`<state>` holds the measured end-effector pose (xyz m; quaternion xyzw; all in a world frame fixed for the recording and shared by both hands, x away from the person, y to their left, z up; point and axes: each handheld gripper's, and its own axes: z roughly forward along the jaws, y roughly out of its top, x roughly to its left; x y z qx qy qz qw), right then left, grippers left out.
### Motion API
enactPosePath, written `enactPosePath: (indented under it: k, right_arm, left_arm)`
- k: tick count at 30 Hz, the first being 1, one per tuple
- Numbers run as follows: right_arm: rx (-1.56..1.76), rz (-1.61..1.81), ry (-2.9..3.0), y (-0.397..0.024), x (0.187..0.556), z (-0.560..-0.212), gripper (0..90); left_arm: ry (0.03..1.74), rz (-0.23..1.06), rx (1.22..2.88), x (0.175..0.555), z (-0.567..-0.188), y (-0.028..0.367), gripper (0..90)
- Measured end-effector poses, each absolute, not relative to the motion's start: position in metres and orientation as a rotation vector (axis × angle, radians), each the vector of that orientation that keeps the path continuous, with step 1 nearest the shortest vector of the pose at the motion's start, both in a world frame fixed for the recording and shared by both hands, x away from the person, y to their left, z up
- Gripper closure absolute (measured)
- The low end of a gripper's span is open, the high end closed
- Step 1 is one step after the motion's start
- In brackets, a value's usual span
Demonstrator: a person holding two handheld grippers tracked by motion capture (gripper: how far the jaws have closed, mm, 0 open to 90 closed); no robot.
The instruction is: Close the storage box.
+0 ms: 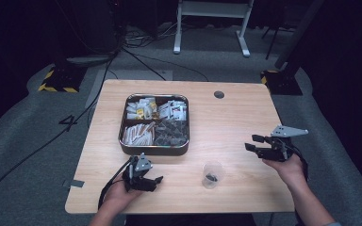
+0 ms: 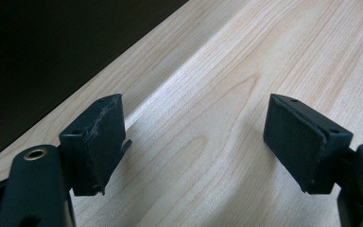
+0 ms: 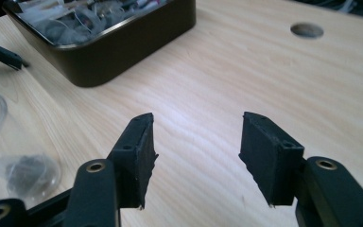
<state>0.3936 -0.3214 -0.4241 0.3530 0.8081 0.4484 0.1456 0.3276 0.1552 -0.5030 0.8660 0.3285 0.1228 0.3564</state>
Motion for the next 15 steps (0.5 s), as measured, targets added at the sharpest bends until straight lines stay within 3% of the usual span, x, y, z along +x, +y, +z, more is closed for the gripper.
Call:
enactPosePath:
  k: [15]
  right_arm:
    - [1.108, 1.180, 2.341, -0.347, 0.386, -0.475, 43.6]
  left_arm:
    - [0.846, 0.314, 2.240, 0.330, -0.503, 0.154, 21.1]
